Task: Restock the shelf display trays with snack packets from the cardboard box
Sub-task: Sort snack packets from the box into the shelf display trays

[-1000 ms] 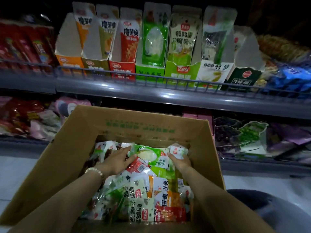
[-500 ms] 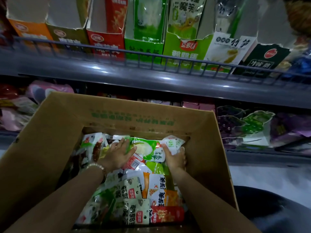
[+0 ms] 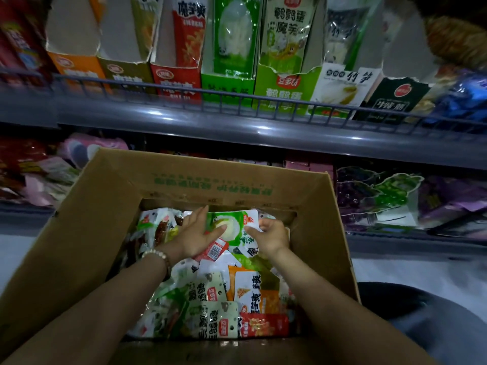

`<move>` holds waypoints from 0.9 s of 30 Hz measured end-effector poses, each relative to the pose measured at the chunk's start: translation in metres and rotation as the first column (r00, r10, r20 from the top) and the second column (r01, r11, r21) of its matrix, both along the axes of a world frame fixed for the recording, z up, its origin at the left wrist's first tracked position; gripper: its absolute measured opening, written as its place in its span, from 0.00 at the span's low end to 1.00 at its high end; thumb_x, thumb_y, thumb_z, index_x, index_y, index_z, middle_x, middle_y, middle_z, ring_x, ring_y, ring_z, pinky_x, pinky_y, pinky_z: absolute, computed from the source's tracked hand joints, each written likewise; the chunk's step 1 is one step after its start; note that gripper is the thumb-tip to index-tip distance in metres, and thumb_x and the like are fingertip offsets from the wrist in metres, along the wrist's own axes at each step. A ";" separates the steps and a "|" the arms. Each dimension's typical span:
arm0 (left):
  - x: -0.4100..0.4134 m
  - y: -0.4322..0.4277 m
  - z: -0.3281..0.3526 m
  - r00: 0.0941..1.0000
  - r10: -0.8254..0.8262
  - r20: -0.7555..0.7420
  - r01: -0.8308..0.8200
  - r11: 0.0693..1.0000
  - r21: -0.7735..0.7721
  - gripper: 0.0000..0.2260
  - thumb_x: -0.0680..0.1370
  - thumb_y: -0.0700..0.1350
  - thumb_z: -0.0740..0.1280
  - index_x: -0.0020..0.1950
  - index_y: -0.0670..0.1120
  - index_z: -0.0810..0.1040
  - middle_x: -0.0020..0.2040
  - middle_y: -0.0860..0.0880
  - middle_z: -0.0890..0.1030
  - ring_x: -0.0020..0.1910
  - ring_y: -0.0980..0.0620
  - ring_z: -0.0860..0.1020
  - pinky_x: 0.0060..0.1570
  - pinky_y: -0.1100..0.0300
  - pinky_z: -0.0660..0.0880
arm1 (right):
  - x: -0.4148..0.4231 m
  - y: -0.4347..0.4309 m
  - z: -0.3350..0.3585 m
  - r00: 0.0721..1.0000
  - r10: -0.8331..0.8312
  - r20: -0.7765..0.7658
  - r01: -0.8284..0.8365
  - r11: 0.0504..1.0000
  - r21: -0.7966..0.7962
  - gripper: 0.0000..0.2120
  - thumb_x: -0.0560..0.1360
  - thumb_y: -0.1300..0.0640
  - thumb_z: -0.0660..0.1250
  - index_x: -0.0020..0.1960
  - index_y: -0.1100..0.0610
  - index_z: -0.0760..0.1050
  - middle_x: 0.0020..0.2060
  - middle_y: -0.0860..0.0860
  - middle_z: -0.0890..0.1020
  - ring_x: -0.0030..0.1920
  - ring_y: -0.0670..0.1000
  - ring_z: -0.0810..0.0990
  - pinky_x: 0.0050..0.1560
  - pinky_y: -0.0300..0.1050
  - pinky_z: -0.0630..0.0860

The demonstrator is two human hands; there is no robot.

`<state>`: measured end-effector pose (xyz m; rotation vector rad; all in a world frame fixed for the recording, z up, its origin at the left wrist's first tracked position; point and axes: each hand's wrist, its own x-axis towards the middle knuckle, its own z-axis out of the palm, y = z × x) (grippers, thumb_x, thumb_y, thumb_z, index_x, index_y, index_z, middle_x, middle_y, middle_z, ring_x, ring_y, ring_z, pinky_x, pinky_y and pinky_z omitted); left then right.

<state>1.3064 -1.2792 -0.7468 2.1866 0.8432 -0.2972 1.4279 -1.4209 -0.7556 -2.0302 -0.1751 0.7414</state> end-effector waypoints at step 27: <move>-0.063 -0.048 0.206 0.794 0.243 0.557 -0.018 0.926 -0.378 0.08 0.68 0.35 0.75 0.46 0.41 0.82 0.38 0.50 0.85 0.36 0.56 0.82 0.36 0.66 0.77 | -0.048 -0.035 0.194 0.907 0.390 0.160 -0.416 0.771 0.483 0.30 0.65 0.44 0.74 0.65 0.49 0.70 0.60 0.48 0.78 0.62 0.49 0.76 0.61 0.49 0.75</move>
